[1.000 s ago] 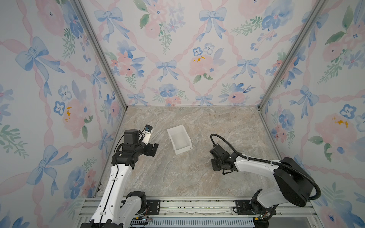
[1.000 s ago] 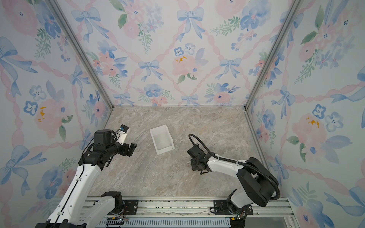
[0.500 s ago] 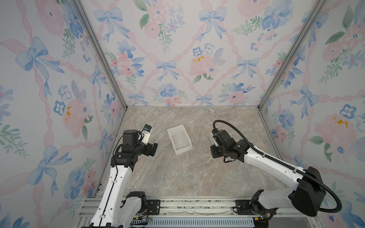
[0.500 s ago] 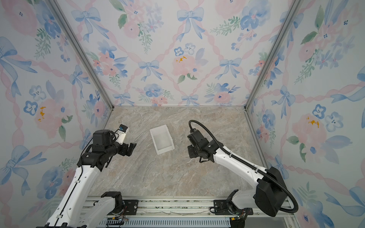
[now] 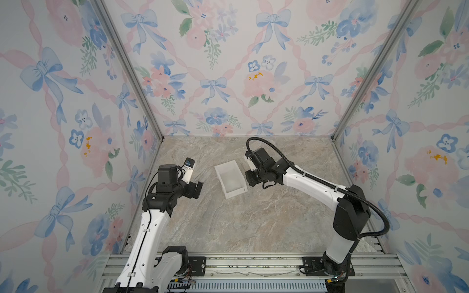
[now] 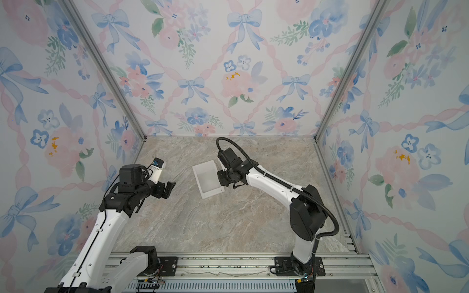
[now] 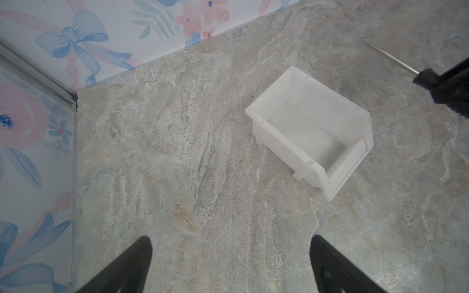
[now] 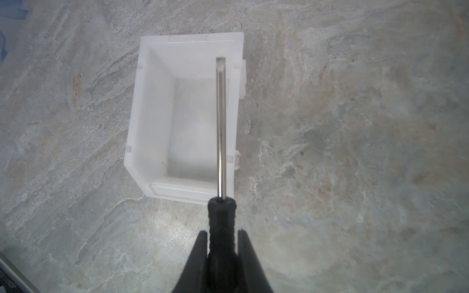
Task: Put the screwdriver in the bin
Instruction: 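Lift the screwdriver with the right gripper and carry it over the white bin, then lower the screwdriver into the white bin and open the right gripper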
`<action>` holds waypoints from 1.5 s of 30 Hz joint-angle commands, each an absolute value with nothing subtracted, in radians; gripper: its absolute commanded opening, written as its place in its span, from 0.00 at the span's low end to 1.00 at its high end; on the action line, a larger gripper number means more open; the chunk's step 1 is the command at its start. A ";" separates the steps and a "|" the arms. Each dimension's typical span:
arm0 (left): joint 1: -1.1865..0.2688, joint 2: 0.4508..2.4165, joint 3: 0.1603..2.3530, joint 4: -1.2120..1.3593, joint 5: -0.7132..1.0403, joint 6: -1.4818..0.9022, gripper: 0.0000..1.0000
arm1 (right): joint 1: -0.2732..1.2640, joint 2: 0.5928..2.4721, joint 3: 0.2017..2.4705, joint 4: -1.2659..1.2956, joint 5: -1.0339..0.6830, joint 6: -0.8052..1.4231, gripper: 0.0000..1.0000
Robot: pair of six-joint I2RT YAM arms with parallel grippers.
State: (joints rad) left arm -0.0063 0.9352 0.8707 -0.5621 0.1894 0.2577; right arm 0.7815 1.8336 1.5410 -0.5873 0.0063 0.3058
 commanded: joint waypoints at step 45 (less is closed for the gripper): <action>-0.011 0.915 0.870 -0.567 0.239 0.230 0.98 | 0.849 2.298 1.915 -0.553 -0.023 0.340 0.30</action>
State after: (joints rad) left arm -0.0063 0.9108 0.8818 -0.5678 0.2222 0.2317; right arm 0.8379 2.2829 1.8927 -0.5343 -0.0227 0.3355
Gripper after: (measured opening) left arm 0.979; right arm 0.278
